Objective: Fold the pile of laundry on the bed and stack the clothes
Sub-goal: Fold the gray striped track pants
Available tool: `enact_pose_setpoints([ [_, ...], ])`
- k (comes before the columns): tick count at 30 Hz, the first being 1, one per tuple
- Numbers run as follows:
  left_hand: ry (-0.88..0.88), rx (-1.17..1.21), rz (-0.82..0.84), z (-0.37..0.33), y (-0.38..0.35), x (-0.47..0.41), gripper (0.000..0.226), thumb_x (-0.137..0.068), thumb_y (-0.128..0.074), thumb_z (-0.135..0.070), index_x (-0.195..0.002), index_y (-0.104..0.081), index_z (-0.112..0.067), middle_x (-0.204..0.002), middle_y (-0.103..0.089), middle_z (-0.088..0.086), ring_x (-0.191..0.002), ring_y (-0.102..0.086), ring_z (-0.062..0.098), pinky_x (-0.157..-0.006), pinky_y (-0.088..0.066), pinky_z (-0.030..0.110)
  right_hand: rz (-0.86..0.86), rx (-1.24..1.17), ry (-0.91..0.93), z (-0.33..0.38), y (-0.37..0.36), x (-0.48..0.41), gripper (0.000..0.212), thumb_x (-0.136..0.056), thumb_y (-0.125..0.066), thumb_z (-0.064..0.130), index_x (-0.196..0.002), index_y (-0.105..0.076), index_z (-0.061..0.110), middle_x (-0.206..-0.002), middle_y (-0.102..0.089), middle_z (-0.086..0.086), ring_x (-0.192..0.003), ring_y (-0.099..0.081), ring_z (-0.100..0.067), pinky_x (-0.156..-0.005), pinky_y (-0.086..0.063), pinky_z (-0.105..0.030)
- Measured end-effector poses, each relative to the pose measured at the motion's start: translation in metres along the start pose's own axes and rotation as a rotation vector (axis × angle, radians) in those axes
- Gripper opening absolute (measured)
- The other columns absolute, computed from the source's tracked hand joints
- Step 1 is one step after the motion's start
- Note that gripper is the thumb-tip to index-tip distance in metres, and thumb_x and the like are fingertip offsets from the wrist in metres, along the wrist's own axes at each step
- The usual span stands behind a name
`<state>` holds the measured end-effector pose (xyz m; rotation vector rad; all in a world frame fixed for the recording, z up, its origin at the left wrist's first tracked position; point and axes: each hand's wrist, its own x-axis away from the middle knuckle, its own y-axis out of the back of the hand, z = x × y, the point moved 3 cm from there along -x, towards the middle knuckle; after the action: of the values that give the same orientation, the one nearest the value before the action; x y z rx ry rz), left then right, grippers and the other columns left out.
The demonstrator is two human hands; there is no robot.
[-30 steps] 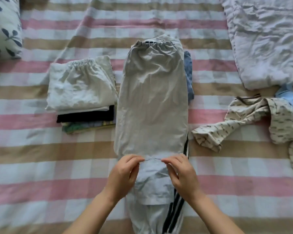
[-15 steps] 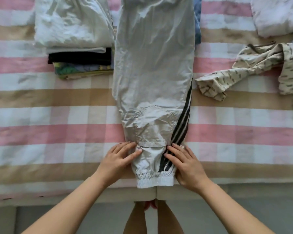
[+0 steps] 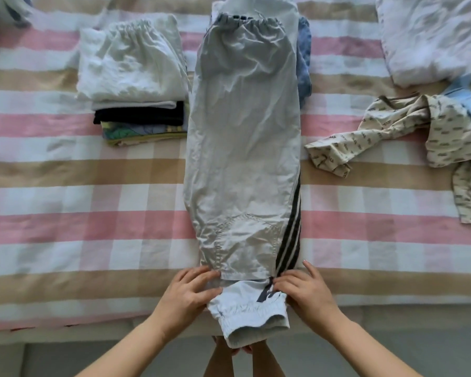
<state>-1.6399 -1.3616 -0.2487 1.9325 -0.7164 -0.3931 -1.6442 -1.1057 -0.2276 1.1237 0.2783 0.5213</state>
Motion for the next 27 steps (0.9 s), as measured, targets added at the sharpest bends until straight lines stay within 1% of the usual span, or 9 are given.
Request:
enact_pose_setpoints([
  [3, 0.055, 0.043, -0.047, -0.007, 0.005, 0.002, 0.037, -0.090, -0.041, -0.042, -0.083, -0.074, -0.026, -0.103, -0.071, 0.000, -0.095, -0.067, 0.022, -0.083, -0.038, 0.029, -0.067, -0.024, -0.056, 0.002, 0.003, 0.001, 0.025, -0.054, -0.088, 0.016, -0.072, -0.073, 0.023, -0.078, -0.071, 0.012, -0.075, -0.069, -0.008, -0.089, -0.032, -0.034],
  [5, 0.059, 0.073, -0.154, -0.006, 0.019, -0.007, 0.037, -0.096, -0.036, -0.037, -0.089, -0.070, -0.026, -0.100, -0.071, -0.004, -0.098, -0.063, 0.017, -0.087, -0.037, 0.029, -0.174, -0.109, -0.092, 0.000, 0.015, -0.005, 0.006, -0.077, -0.069, 0.021, -0.075, -0.072, 0.018, -0.077, -0.071, 0.009, -0.075, -0.068, -0.009, -0.090, -0.035, -0.033],
  [7, 0.097, 0.241, -0.305, -0.003, 0.040, -0.023, 0.028, -0.098, -0.037, -0.034, -0.095, -0.063, -0.024, -0.097, -0.070, -0.008, -0.097, -0.059, 0.008, -0.092, -0.038, 0.024, -0.271, -0.310, -0.170, -0.004, 0.031, -0.022, 0.027, -0.090, -0.050, 0.025, -0.078, -0.070, 0.011, -0.079, -0.070, 0.003, -0.077, -0.065, -0.011, -0.084, -0.044, -0.033],
  [9, 0.224, 0.521, -0.446, 0.006, 0.062, -0.048, 0.022, -0.098, -0.040, -0.033, -0.092, -0.060, -0.024, -0.087, -0.064, -0.015, -0.081, -0.059, 0.000, -0.079, -0.047, 0.019, -0.356, -0.521, -0.264, -0.011, 0.049, -0.050, 0.029, -0.091, -0.046, 0.023, -0.079, -0.066, 0.005, -0.075, -0.067, -0.003, -0.070, -0.060, -0.011, -0.067, -0.047, -0.028],
  [11, 0.407, 0.656, -0.531, 0.023, 0.077, -0.082, 0.022, -0.096, -0.045, -0.028, -0.076, -0.054, -0.024, -0.065, -0.053, -0.010, -0.058, -0.050, -0.003, -0.055, -0.041, 0.012, -0.410, -0.621, -0.371, -0.024, 0.060, -0.086, 0.034, -0.093, -0.044, 0.029, -0.073, -0.057, 0.005, -0.062, -0.057, -0.001, -0.056, -0.050, -0.009, -0.051, -0.038, -0.022],
  [15, 0.750, 0.695, -0.516, 0.070, 0.080, -0.148, 0.039, -0.096, -0.048, -0.025, -0.060, -0.037, -0.018, -0.055, -0.037, -0.006, -0.049, -0.036, 0.004, -0.048, -0.028, 0.018, -0.444, -0.626, -0.593, -0.063, 0.062, -0.159, 0.035, -0.096, -0.047, 0.028, -0.064, -0.046, 0.014, -0.054, -0.044, 0.005, -0.051, -0.038, -0.009, -0.051, -0.028, -0.029],
  [22, 0.946, 0.741, -0.387, 0.104, 0.057, -0.172, 0.040, -0.099, -0.038, -0.029, -0.064, -0.044, -0.010, -0.065, -0.047, 0.001, -0.063, -0.040, 0.014, -0.056, -0.031, 0.026, -0.257, -0.692, -0.869, -0.104, 0.036, -0.180, 0.062, -0.092, -0.034, 0.054, -0.065, -0.052, 0.001, -0.064, -0.055, -0.005, -0.065, -0.048, -0.021, -0.061, -0.033, -0.034],
  [24, 0.945, 0.830, -0.414, 0.099, 0.056, -0.159, 0.042, -0.099, -0.037, -0.031, -0.072, -0.051, -0.002, -0.071, -0.051, 0.005, -0.068, -0.043, 0.015, -0.061, -0.033, 0.029, -0.251, -0.702, -0.831, -0.097, 0.034, -0.160, 0.058, -0.085, -0.043, 0.064, -0.058, -0.051, 0.013, -0.055, -0.050, 0.008, -0.056, -0.044, -0.010, -0.056, -0.033, -0.029],
  [27, 0.970, 0.867, -0.492, 0.086, 0.051, -0.134, 0.026, -0.096, -0.044, -0.030, -0.086, -0.058, -0.011, -0.079, -0.057, 0.000, -0.074, -0.050, 0.012, -0.064, -0.038, 0.024, -0.273, -0.667, -0.843, -0.085, 0.026, -0.134, 0.044, -0.079, -0.054, 0.055, -0.061, -0.052, 0.015, -0.053, -0.051, 0.004, -0.052, -0.045, -0.008, -0.050, -0.031, -0.023],
])
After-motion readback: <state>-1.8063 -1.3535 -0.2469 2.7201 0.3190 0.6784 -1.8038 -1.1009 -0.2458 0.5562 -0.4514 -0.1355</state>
